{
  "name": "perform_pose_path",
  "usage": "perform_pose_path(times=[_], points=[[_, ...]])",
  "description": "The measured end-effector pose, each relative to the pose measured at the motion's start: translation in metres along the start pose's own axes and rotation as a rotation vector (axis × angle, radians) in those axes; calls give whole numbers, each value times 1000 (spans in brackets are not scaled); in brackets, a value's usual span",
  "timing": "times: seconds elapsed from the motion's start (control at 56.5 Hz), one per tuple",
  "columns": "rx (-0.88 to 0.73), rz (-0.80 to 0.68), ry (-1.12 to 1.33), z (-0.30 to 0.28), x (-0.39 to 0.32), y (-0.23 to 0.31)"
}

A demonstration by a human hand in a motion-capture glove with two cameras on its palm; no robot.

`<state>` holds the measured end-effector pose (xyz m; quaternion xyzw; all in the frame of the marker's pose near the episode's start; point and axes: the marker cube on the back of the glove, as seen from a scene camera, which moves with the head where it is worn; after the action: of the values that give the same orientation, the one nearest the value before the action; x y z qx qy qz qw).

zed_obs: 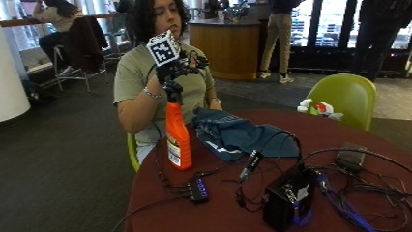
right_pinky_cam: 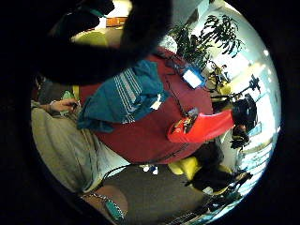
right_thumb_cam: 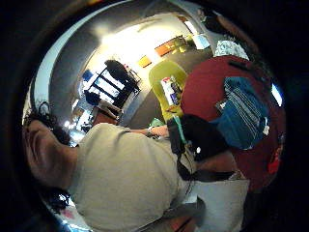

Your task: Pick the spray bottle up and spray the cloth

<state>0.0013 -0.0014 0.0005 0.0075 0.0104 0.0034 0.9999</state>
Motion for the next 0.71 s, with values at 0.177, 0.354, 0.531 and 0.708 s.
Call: perform_pose_path(times=[0.177, 0.354, 0.531, 0.708], points=[[-21, -58, 72, -2, 12, 2], [-49, -35, 68, -4, 11, 10], [-56, 59, -23, -3, 12, 16], [-19, 175, -61, -3, 35, 38]])
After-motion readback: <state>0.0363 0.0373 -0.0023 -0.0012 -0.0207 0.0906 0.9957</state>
